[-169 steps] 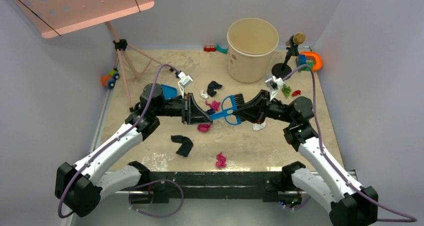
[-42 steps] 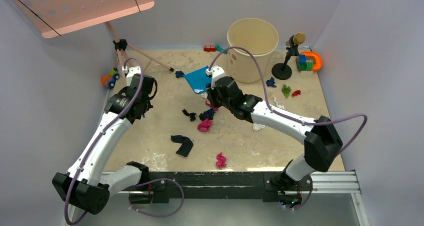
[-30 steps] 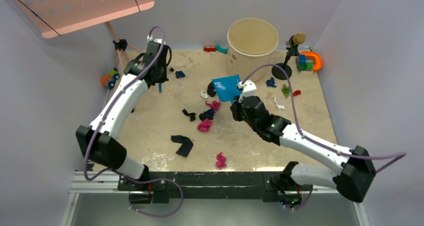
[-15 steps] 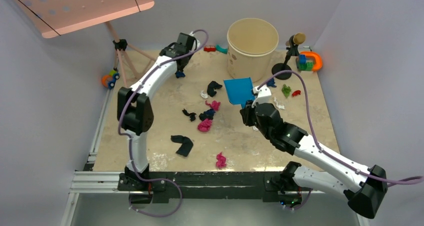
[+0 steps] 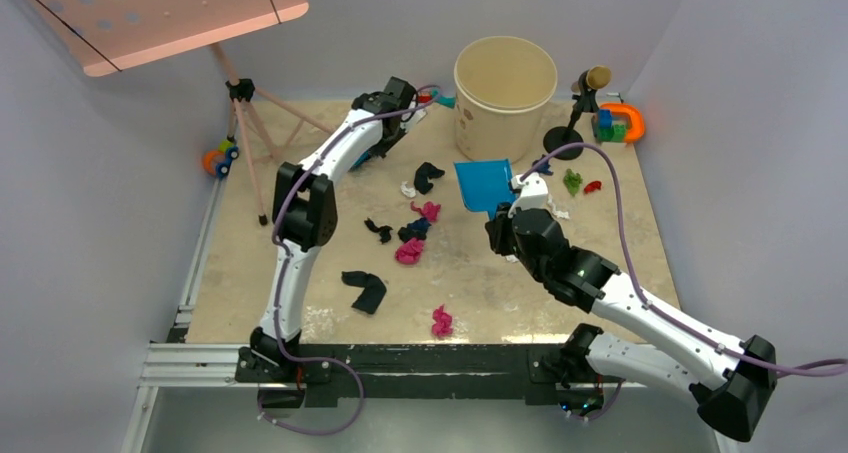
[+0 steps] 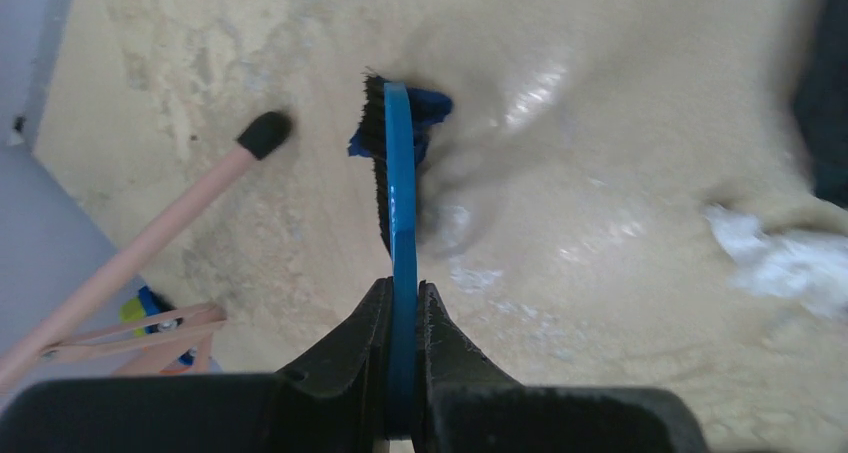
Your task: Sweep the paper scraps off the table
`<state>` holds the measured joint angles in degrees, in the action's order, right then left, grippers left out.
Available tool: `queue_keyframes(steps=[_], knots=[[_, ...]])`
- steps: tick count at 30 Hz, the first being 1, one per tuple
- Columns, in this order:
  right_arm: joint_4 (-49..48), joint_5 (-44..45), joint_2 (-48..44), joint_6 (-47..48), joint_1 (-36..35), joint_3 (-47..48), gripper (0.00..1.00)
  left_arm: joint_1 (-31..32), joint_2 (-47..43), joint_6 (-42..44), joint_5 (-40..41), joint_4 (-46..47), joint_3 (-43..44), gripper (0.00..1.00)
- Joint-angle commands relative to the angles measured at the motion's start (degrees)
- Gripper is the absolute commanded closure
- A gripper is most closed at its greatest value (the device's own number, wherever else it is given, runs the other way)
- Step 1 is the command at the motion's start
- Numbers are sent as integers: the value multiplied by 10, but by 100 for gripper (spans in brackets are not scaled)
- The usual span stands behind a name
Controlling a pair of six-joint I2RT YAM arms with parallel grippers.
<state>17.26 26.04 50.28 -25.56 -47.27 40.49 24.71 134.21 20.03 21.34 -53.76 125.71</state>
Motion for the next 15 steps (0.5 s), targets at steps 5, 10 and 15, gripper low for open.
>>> queue_keyframes(steps=[5, 10, 15], knots=[[-5, 32, 1, -9, 1, 32, 100, 86, -119, -113, -211, -150, -24, 100], [-5, 51, -6, -16, 1, 26, 100, 113, -223, -176, -191, -143, -94, 100], [2, 61, -12, -28, 2, 21, 100, 113, -288, -190, -139, -34, -156, 100]])
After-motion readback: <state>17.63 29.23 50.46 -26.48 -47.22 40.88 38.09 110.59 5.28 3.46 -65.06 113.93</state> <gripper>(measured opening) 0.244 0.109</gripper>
